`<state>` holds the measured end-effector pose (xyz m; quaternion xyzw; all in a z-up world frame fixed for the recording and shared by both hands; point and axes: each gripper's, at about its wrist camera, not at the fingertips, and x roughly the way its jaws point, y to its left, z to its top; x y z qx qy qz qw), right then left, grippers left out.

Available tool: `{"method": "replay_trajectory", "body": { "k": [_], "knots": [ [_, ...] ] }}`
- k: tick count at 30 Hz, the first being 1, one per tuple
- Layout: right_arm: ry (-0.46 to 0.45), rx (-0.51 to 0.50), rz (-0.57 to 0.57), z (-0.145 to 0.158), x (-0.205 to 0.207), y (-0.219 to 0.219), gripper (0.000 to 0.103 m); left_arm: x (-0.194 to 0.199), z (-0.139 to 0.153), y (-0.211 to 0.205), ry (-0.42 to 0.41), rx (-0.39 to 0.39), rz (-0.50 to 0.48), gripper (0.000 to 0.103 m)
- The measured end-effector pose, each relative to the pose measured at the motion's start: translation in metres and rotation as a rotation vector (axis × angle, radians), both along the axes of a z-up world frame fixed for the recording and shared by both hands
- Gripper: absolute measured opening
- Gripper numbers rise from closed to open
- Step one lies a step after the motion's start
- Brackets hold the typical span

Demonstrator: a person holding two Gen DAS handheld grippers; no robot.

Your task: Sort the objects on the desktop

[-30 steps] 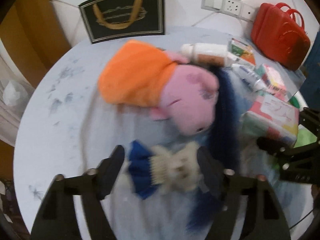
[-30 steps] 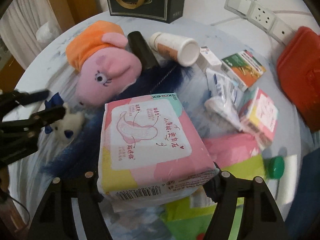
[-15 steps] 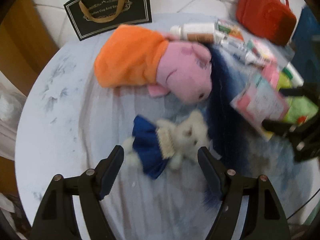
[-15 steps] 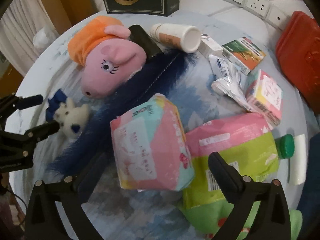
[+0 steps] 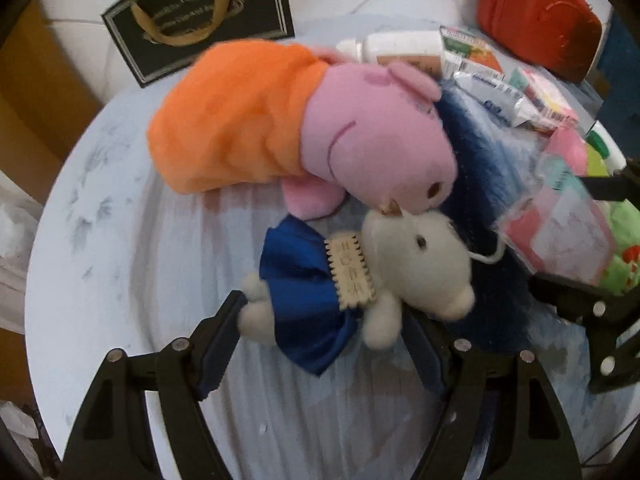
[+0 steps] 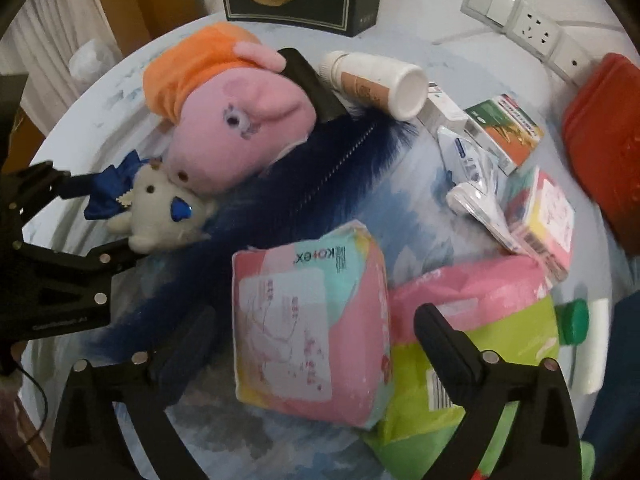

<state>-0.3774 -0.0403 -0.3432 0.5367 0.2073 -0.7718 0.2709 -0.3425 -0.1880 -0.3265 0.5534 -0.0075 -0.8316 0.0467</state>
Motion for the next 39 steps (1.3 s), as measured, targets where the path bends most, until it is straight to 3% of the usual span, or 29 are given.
{"method": "replay_trajectory", "body": {
  "k": [1,2,6,19,23,27,28,34,39],
  "knots": [
    [-0.016,0.000,-0.007,-0.005,-0.001,0.000,0.085,-0.004,-0.006,-0.001,-0.003,0.015,0.001,0.064],
    [-0.018,0.004,-0.015,-0.008,-0.001,-0.001,0.079,-0.005,-0.009,-0.002,0.001,0.039,0.011,0.061],
    [-0.009,-0.012,-0.035,-0.005,0.002,0.001,0.073,0.000,-0.003,-0.002,0.024,0.065,0.053,0.035],
    [0.023,-0.112,-0.042,0.035,0.033,0.015,0.070,0.065,0.053,0.010,0.114,0.057,0.068,0.028],
    [0.009,-0.106,-0.054,0.033,0.037,0.021,0.070,0.072,0.062,0.013,0.095,0.029,0.057,0.030],
    [-0.030,-0.093,-0.092,0.021,0.040,0.026,0.070,0.075,0.060,0.014,0.053,-0.009,0.055,0.066],
    [-0.037,-0.089,-0.101,0.018,0.042,0.028,0.070,0.076,0.059,0.014,0.044,-0.018,0.044,0.070],
    [-0.081,-0.066,-0.181,-0.004,0.055,0.031,0.073,0.073,0.042,0.014,-0.005,0.007,-0.049,0.070],
    [-0.075,-0.038,-0.263,-0.011,0.059,0.033,0.088,0.050,0.012,0.029,-0.035,0.021,-0.148,0.070]
  ]
}}
